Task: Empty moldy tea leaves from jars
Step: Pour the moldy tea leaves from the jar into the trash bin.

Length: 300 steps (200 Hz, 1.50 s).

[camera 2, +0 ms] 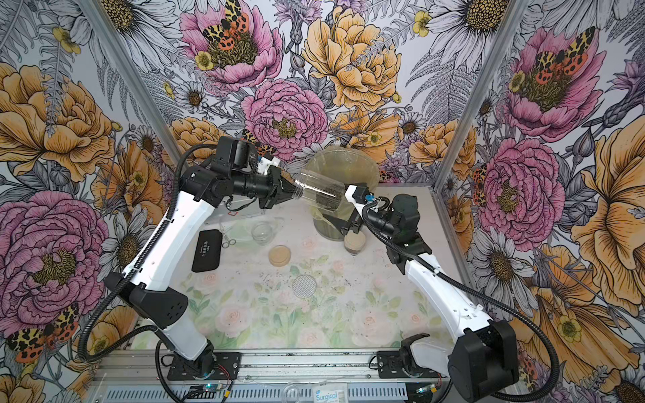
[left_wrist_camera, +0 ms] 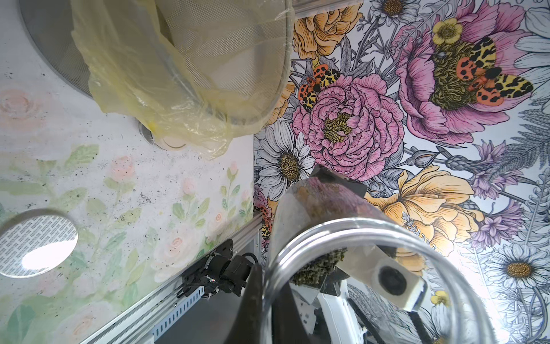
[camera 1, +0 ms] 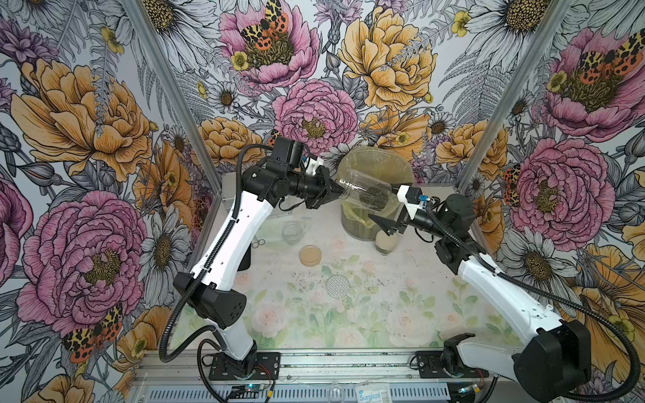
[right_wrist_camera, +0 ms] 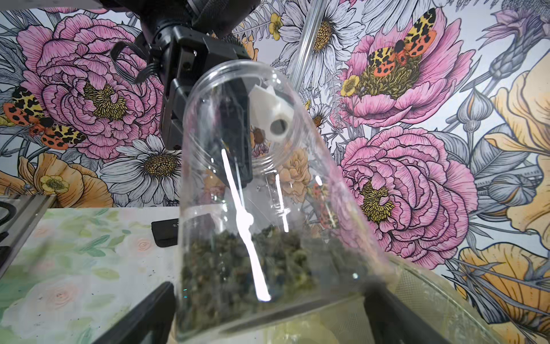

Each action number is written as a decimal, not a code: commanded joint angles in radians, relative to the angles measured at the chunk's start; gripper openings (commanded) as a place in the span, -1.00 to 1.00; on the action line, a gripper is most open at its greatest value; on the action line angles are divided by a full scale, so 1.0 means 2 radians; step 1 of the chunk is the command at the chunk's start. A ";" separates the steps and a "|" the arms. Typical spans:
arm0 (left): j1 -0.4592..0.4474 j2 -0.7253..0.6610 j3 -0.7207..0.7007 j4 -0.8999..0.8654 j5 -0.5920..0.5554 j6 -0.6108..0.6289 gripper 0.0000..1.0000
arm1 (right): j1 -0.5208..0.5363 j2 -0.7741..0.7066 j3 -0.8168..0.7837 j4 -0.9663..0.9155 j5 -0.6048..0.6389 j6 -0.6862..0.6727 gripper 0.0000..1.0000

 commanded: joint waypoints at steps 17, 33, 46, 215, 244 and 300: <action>0.005 0.010 0.038 -0.029 -0.015 0.019 -1.00 | 0.001 0.000 0.003 0.025 -0.027 0.001 0.98; 0.003 0.017 0.054 -0.050 -0.021 0.030 -1.00 | 0.001 0.004 0.004 0.028 -0.027 -0.006 0.98; 0.001 0.020 0.060 -0.060 -0.023 0.035 -1.00 | 0.000 0.007 0.008 0.029 -0.033 -0.011 0.98; -0.014 0.036 0.103 -0.083 -0.025 0.039 -1.00 | -0.005 0.029 0.035 0.028 -0.097 -0.038 0.83; -0.015 0.038 0.107 -0.083 -0.022 0.037 -1.00 | -0.006 0.030 0.031 0.029 -0.094 -0.037 0.91; -0.021 0.047 0.120 -0.083 -0.021 0.035 -1.00 | -0.007 0.044 0.050 0.034 -0.107 -0.035 0.79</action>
